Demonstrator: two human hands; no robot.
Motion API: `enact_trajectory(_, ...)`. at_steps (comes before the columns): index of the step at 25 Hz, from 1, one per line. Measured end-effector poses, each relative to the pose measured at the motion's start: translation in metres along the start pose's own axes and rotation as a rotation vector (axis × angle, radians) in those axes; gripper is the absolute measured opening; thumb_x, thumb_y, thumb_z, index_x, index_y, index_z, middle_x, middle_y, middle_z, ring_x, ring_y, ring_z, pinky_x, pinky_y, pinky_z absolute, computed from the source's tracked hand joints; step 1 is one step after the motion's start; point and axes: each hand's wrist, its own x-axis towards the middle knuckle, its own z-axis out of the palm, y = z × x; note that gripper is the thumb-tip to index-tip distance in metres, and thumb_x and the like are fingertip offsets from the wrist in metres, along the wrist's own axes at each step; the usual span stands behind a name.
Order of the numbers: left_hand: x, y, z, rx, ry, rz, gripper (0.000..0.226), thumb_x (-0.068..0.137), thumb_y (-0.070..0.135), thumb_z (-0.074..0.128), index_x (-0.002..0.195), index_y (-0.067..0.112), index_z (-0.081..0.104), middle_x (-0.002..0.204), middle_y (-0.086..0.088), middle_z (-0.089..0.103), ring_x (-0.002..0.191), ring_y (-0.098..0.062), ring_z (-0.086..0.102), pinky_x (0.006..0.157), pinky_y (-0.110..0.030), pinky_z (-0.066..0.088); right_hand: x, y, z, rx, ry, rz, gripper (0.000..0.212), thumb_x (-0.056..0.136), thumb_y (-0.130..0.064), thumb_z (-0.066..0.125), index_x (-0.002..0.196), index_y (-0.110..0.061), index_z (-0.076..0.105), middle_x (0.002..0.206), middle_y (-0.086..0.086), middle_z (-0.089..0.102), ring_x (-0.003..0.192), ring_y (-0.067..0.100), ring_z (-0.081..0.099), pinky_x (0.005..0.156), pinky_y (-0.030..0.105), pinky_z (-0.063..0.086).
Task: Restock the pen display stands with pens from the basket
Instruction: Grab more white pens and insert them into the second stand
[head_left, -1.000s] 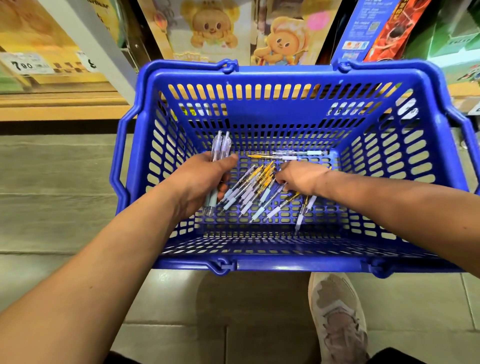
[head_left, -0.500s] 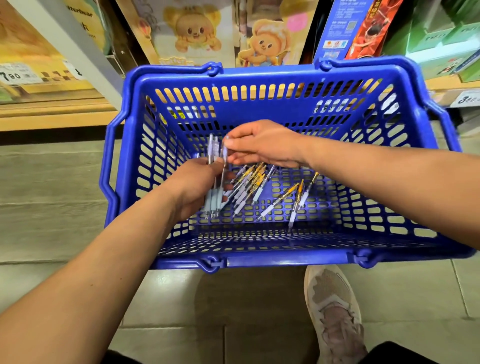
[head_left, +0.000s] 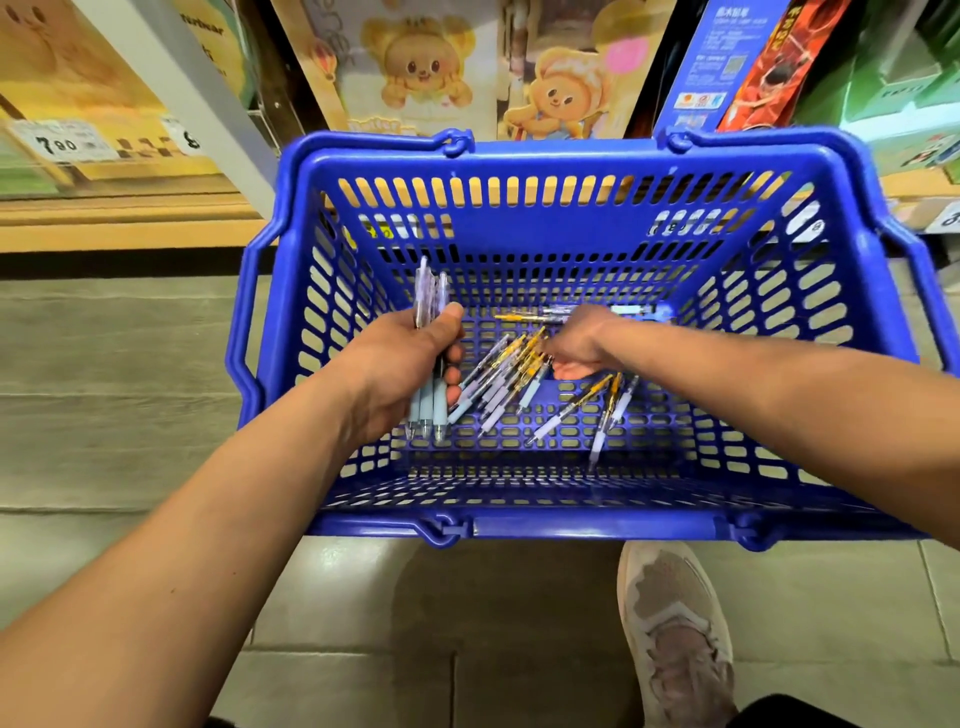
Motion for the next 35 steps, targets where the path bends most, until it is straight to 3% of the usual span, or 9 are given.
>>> enact_trajectory(3, 0.000, 0.000, -0.002, 0.043, -0.016, 0.040, 0.020, 0.101, 0.028, 0.060, 0.093, 0.011, 0.053, 0.066, 0.000, 0.052, 0.054, -0.014, 0.050, 0.050, -0.028, 0.051, 0.006, 0.007, 0.007, -0.281, 0.078, 0.025, 0.030, 0.106, -0.041, 0.048, 0.088, -0.017, 0.049, 0.085, 0.006, 0.074, 0.040, 0.009, 0.058, 0.060, 0.018, 0.056)
enact_trajectory(6, 0.000, 0.000, -0.003, 0.059, 0.016, 0.060, 0.017, 0.098, 0.022, 0.065, 0.095, 0.008, 0.057, 0.068, -0.004, 0.064, 0.052, -0.016, 0.056, 0.050, -0.029, 0.053, 0.012, 0.011, 0.006, -0.189, 0.090, -0.005, 0.030, 0.104, -0.033, 0.052, 0.081, -0.013, 0.051, 0.070, 0.004, 0.062, 0.039, 0.010, 0.055, 0.044, 0.015, 0.046)
enact_trajectory(9, 0.002, 0.000, 0.000, -0.014, 0.039, 0.015, 0.016, 0.102, 0.019, 0.060, 0.112, 0.006, 0.058, 0.087, -0.010, 0.078, 0.061, -0.018, 0.070, 0.061, -0.034, 0.063, 0.009, 0.013, 0.002, 0.015, 0.037, -0.016, 0.014, 0.100, -0.017, 0.059, 0.100, -0.004, 0.064, 0.079, 0.007, 0.063, 0.059, 0.014, 0.058, 0.053, 0.021, 0.050)
enact_trajectory(12, 0.007, -0.003, -0.001, -0.008, 0.089, -0.021, 0.022, 0.105, 0.023, 0.054, 0.117, 0.007, 0.062, 0.104, -0.013, 0.078, 0.075, -0.022, 0.074, 0.080, -0.045, 0.062, 0.004, 0.011, -0.002, 0.110, 0.016, 0.046, 0.038, 0.100, -0.028, 0.061, 0.127, -0.001, 0.056, 0.104, 0.011, 0.069, 0.068, 0.013, 0.063, 0.060, 0.020, 0.055)
enact_trajectory(18, 0.010, -0.007, 0.001, 0.046, 0.165, -0.064, 0.027, 0.105, 0.025, 0.054, 0.126, 0.009, 0.060, 0.114, -0.015, 0.072, 0.105, -0.037, 0.072, 0.081, -0.046, 0.062, -0.030, -0.004, -0.010, 0.132, -0.145, -0.283, 0.033, 0.099, -0.036, 0.060, 0.106, -0.004, 0.069, 0.097, 0.010, 0.076, 0.075, 0.013, 0.065, 0.073, 0.023, 0.057)
enact_trajectory(22, 0.007, -0.003, 0.009, 0.005, 0.129, -0.051, 0.027, 0.108, 0.024, 0.047, 0.124, 0.006, 0.057, 0.105, -0.016, 0.072, 0.086, -0.029, 0.070, 0.068, -0.040, 0.062, -0.064, -0.042, 0.018, 0.249, -0.291, -0.483, 0.025, 0.093, -0.037, 0.066, 0.093, -0.013, 0.072, 0.074, -0.003, 0.072, 0.073, 0.010, 0.064, 0.065, 0.020, 0.054)
enact_trajectory(26, 0.001, -0.001, 0.001, -0.011, 0.161, -0.032, 0.022, 0.109, 0.027, 0.044, 0.113, 0.010, 0.058, 0.078, -0.008, 0.070, 0.062, -0.019, 0.061, 0.061, -0.035, 0.055, -0.073, -0.059, 0.025, 0.055, -0.152, -0.642, 0.016, 0.096, -0.045, 0.061, 0.091, -0.037, 0.073, 0.077, -0.019, 0.070, 0.070, 0.002, 0.062, 0.055, 0.015, 0.046)
enact_trajectory(29, -0.001, 0.000, -0.011, -0.019, 0.198, -0.013, 0.021, 0.108, 0.027, 0.048, 0.113, 0.009, 0.056, 0.071, -0.004, 0.059, 0.055, -0.016, 0.054, 0.052, -0.031, 0.052, -0.064, -0.057, 0.013, -0.057, -0.179, -0.654, 0.015, 0.097, -0.044, 0.061, 0.103, -0.036, 0.073, 0.093, -0.018, 0.072, 0.073, -0.001, 0.064, 0.058, 0.016, 0.050)
enact_trajectory(35, -0.001, -0.001, -0.022, -0.059, 0.101, 0.004, 0.025, 0.103, 0.031, 0.055, 0.110, 0.007, 0.054, 0.065, -0.001, 0.056, 0.052, -0.015, 0.051, 0.048, -0.030, 0.050, -0.010, -0.035, 0.032, -0.973, 0.104, -0.632, 0.027, 0.098, -0.024, 0.061, 0.124, -0.022, 0.064, 0.118, 0.000, 0.062, 0.108, 0.025, 0.062, 0.087, 0.035, 0.052)
